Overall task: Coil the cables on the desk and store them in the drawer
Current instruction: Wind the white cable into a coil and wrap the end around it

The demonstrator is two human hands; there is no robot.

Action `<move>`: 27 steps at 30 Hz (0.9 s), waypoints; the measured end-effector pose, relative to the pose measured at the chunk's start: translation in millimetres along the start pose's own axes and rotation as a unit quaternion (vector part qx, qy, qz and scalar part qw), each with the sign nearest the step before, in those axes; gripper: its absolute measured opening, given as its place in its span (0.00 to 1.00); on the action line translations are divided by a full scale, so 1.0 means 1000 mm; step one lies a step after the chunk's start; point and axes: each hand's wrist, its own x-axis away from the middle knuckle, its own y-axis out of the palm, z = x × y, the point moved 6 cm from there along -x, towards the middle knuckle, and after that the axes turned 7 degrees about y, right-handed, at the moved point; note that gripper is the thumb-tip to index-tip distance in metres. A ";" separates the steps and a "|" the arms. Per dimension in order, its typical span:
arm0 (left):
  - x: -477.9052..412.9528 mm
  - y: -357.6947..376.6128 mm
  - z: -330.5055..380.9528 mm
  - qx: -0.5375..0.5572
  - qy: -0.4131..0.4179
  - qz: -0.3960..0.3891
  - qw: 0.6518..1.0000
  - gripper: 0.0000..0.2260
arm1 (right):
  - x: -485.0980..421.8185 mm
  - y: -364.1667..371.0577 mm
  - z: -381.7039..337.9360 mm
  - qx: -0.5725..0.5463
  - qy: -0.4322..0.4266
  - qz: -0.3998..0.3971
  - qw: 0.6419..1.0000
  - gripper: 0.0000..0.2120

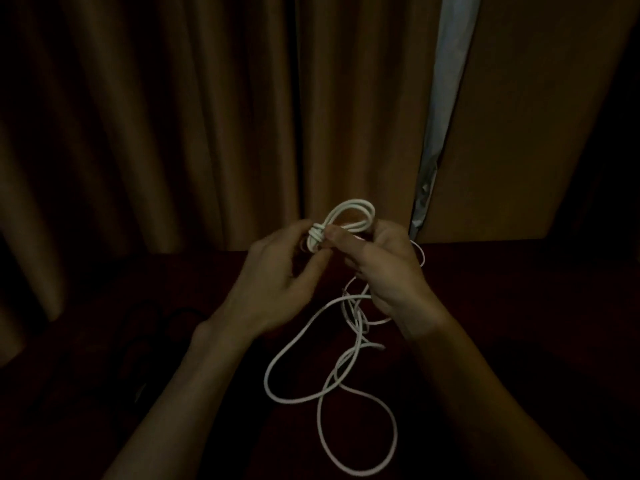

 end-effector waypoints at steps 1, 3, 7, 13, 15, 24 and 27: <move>0.000 0.003 0.005 -0.023 0.034 -0.015 0.999 0.10 | 0.000 -0.001 0.000 0.001 0.010 0.009 1.000 0.01; 0.002 0.009 0.004 -0.047 0.040 -0.018 0.998 0.09 | 0.003 0.002 0.001 0.011 0.021 0.002 1.000 0.04; 0.005 0.010 -0.004 -0.048 0.006 0.008 0.999 0.05 | 0.006 0.012 -0.001 -0.024 0.027 -0.038 0.999 0.03; 0.005 -0.002 -0.013 0.020 -0.103 0.084 0.991 0.08 | 0.003 0.022 0.007 0.015 0.023 -0.128 0.991 0.11; 0.004 0.003 -0.014 0.114 -0.155 0.095 0.977 0.11 | 0.004 0.020 0.010 -0.018 0.049 -0.149 0.987 0.11; 0.010 0.038 0.008 0.616 -0.343 -0.103 0.701 0.18 | 0.008 0.010 0.004 -0.075 0.080 -0.241 0.964 0.13; 0.013 0.039 0.012 0.633 -0.339 -0.143 0.681 0.19 | 0.009 0.007 -0.001 -0.044 0.055 -0.246 0.967 0.09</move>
